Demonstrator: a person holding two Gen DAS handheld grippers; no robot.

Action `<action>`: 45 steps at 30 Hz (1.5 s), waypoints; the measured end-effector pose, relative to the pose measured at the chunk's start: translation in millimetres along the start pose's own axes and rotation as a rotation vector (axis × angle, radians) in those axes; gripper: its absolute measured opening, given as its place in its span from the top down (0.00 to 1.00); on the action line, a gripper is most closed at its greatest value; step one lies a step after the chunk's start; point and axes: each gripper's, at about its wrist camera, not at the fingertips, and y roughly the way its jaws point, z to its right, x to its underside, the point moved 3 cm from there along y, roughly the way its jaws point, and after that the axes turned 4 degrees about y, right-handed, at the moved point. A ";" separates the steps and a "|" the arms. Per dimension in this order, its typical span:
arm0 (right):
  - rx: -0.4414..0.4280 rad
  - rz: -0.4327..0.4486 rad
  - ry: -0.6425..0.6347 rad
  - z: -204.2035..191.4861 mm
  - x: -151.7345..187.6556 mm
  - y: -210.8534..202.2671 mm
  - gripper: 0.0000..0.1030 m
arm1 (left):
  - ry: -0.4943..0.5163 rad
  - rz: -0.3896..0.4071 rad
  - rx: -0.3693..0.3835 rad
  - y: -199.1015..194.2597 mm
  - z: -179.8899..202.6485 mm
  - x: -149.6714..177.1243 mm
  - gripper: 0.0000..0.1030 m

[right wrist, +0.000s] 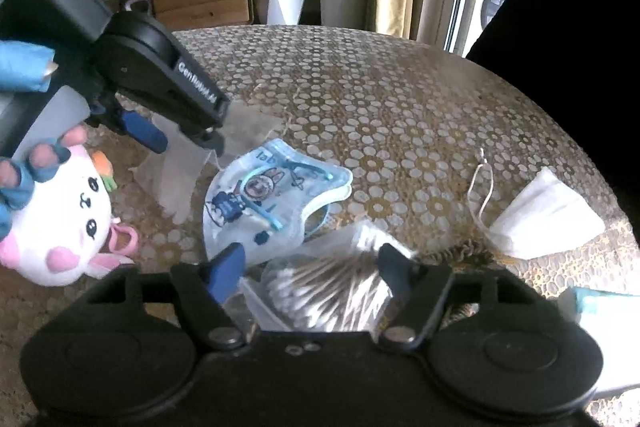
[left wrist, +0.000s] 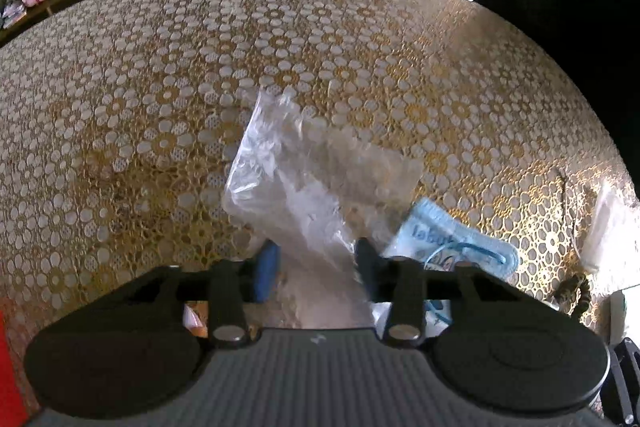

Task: Organize soft objects
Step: 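Lift the clear plastic bag with the left tool, then carry the clear bag with the left tool over the red tin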

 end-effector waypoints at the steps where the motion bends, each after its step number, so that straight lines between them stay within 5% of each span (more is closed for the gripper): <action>1: 0.012 0.002 -0.005 -0.3 0.4 -0.4 0.43 | -0.002 -0.003 0.003 1.3 0.1 1.0 0.69; 4: 0.028 0.008 -0.008 -0.4 1.7 -1.8 0.50 | 0.001 0.009 0.000 0.7 -1.7 2.8 0.87; 16: 0.029 0.051 0.044 9.9 2.8 -21.4 0.99 | -0.047 0.124 0.025 -35.6 -23.7 25.7 0.95; 28: -0.016 0.114 0.061 21.3 2.7 -75.9 1.00 | -0.054 0.197 0.084 -87.4 -23.7 9.3 0.95; 45: -0.189 0.221 -0.030 -50.0 -15.4 -171.6 1.00 | -0.040 0.251 0.068 -199.2 -92.4 69.8 0.95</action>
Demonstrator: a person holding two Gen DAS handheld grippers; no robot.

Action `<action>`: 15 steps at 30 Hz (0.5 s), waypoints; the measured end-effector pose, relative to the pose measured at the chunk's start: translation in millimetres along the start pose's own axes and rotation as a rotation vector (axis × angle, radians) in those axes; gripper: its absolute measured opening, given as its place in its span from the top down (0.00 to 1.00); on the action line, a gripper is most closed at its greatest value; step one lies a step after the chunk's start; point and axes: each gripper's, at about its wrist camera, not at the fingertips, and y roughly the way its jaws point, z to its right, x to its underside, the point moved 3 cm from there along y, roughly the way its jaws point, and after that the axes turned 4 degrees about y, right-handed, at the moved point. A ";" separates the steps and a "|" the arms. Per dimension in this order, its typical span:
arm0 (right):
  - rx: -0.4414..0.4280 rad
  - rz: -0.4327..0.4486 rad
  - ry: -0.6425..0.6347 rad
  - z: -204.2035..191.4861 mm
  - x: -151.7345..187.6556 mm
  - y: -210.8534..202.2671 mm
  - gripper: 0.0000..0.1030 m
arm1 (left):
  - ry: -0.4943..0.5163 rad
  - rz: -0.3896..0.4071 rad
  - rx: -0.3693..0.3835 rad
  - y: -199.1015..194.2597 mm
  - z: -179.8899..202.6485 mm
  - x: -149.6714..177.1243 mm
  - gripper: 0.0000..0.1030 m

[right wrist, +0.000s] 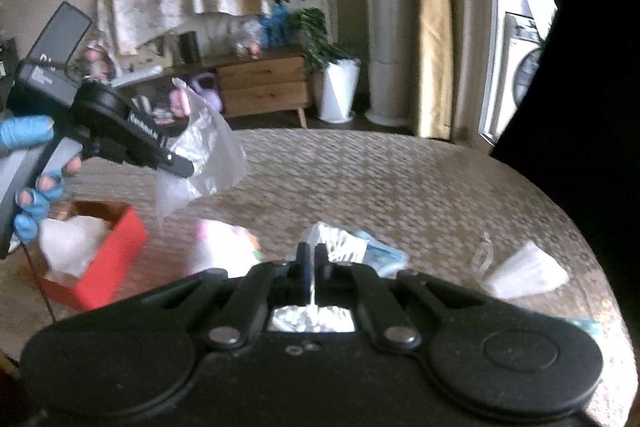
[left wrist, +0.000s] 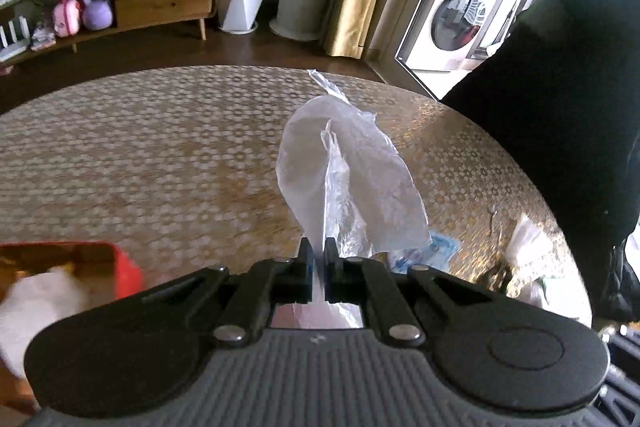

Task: Organize soft objects
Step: 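Carry the clear bag with the left tool over the red tin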

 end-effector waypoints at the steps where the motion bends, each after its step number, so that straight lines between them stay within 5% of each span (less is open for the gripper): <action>1: -0.014 0.003 -0.003 -8.1 -2.4 -1.3 1.00 | 0.005 0.004 -0.009 -7.9 -7.1 3.2 0.95; 15: -0.172 0.027 -0.134 -134.5 -20.7 8.5 1.00 | -0.029 0.024 -0.123 -81.7 -109.0 43.1 0.95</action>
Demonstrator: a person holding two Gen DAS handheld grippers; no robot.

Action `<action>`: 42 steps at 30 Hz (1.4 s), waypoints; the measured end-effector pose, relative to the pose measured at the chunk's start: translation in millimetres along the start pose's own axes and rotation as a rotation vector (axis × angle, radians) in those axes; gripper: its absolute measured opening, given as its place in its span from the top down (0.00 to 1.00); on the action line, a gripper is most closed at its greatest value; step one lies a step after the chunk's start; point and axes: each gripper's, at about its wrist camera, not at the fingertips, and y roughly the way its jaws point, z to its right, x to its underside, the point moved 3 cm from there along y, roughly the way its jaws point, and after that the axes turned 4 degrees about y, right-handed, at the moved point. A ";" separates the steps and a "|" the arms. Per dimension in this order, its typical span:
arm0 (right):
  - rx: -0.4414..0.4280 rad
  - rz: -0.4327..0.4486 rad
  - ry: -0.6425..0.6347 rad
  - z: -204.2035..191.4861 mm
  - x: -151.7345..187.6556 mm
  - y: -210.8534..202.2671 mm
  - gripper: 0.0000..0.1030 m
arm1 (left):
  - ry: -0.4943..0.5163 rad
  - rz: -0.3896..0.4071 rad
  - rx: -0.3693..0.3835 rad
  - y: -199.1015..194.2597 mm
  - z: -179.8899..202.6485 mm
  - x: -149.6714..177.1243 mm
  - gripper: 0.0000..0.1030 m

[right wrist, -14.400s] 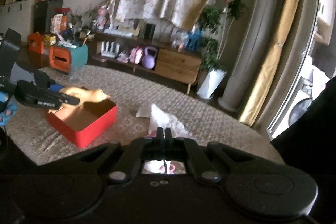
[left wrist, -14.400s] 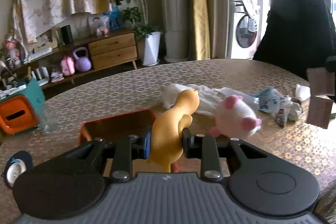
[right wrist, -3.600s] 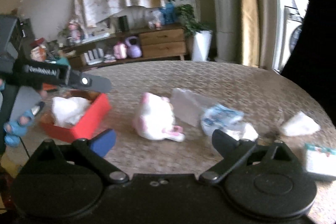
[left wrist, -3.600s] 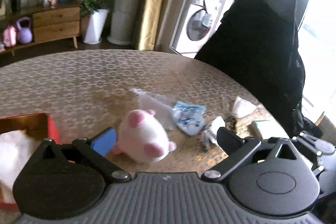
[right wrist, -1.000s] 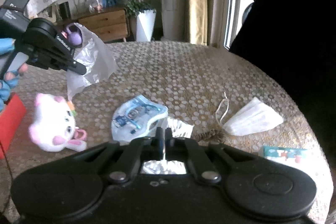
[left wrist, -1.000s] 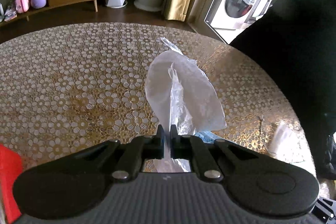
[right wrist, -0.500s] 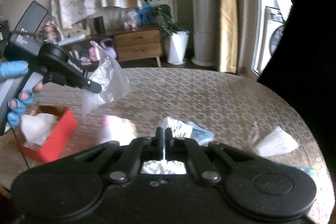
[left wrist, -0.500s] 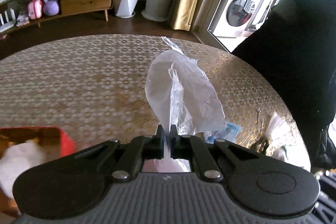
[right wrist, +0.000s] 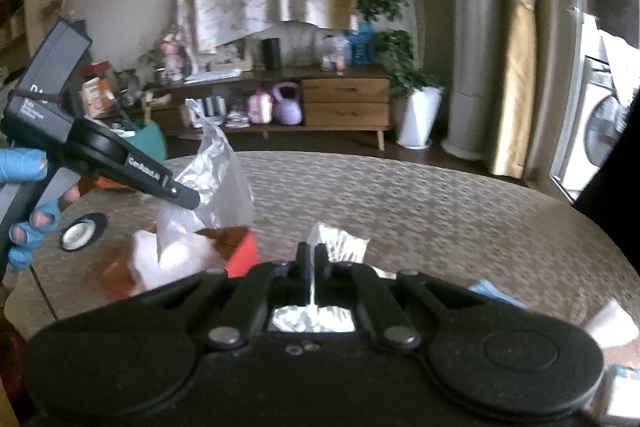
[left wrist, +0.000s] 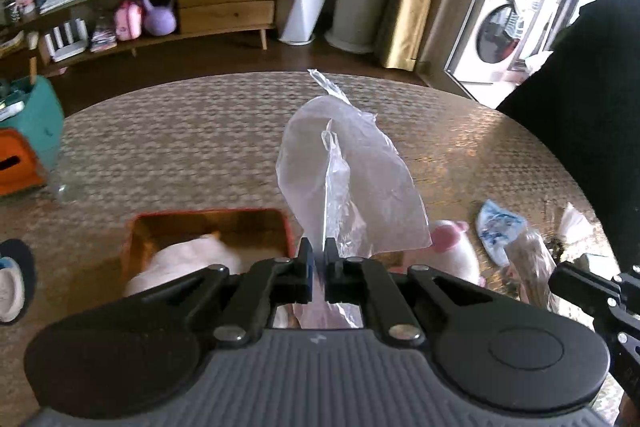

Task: Organize soft objects
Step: 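Carry the clear bag with the left tool over the red tin, then lower the clear bag into the red tin with the left tool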

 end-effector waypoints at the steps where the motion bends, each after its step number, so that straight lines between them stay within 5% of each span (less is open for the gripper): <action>1: -0.011 -0.001 -0.010 -8.3 -1.6 3.1 1.00 | -0.003 -0.001 -0.006 -2.0 -6.7 2.0 0.95; 11: -0.099 -0.029 -0.054 -68.0 -9.4 36.2 1.00 | 0.005 -0.043 -0.064 -5.3 -58.4 32.7 0.95; 23: -0.157 -0.103 -0.107 -118.1 -2.0 99.4 1.00 | -0.061 -0.148 -0.120 34.4 -124.3 66.3 0.95; 42: -0.171 -0.237 -0.113 -124.5 31.1 189.4 1.00 | 0.013 -0.248 -0.104 108.4 -126.7 60.8 0.95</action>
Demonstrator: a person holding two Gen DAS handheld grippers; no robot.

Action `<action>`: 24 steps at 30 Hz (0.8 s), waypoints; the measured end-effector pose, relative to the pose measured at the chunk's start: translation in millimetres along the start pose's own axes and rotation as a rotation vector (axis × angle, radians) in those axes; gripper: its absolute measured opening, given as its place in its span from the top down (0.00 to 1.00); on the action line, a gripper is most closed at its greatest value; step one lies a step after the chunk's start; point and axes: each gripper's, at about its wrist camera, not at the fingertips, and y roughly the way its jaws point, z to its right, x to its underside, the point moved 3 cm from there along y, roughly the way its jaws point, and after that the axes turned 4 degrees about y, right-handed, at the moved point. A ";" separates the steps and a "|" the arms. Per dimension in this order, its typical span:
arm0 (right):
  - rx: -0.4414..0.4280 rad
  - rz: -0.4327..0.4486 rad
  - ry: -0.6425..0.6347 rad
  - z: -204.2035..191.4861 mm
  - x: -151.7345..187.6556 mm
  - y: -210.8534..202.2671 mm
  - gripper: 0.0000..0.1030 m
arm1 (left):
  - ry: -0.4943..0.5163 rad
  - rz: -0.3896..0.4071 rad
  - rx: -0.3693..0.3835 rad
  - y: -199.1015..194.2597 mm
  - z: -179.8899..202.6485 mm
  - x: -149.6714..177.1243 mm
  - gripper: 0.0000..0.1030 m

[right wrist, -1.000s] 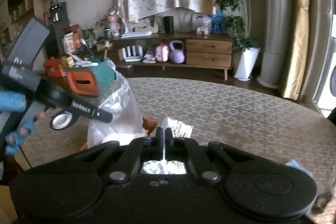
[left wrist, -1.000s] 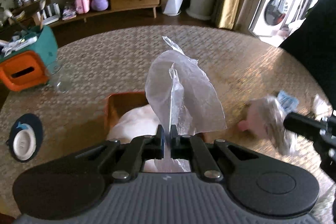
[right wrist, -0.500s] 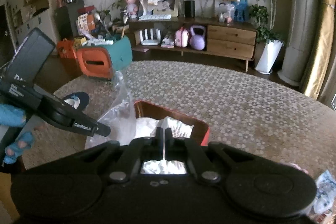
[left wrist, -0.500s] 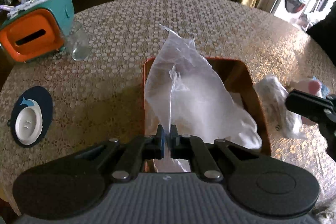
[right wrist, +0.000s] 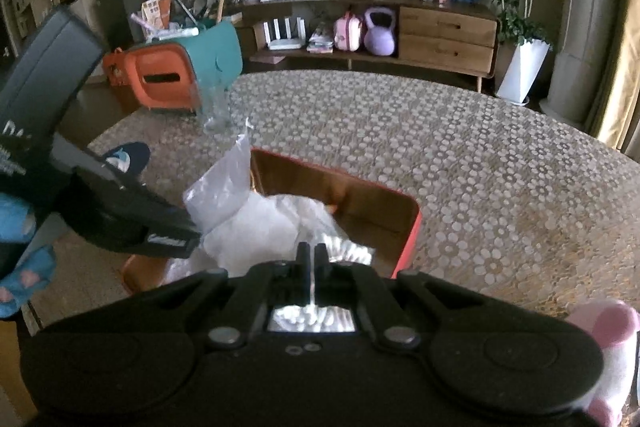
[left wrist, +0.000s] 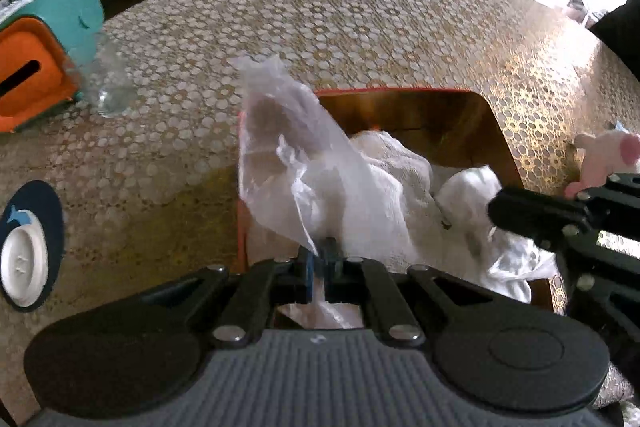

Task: Organize soft objects
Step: 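Lower the clear bag into the red tin with the left tool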

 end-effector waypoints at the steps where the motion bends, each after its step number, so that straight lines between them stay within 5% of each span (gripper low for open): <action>1: -0.004 -0.005 -0.004 -0.4 1.8 2.4 1.00 | 0.010 -0.006 -0.001 2.6 1.9 0.2 0.95; 9: -0.023 -0.070 -0.019 -4.8 13.5 18.3 0.98 | 0.030 -0.012 0.010 5.9 0.7 2.1 0.95; 24: -0.055 -0.047 -0.011 -3.6 10.3 -9.0 0.68 | -0.012 0.015 0.026 -18.3 -2.8 10.3 0.89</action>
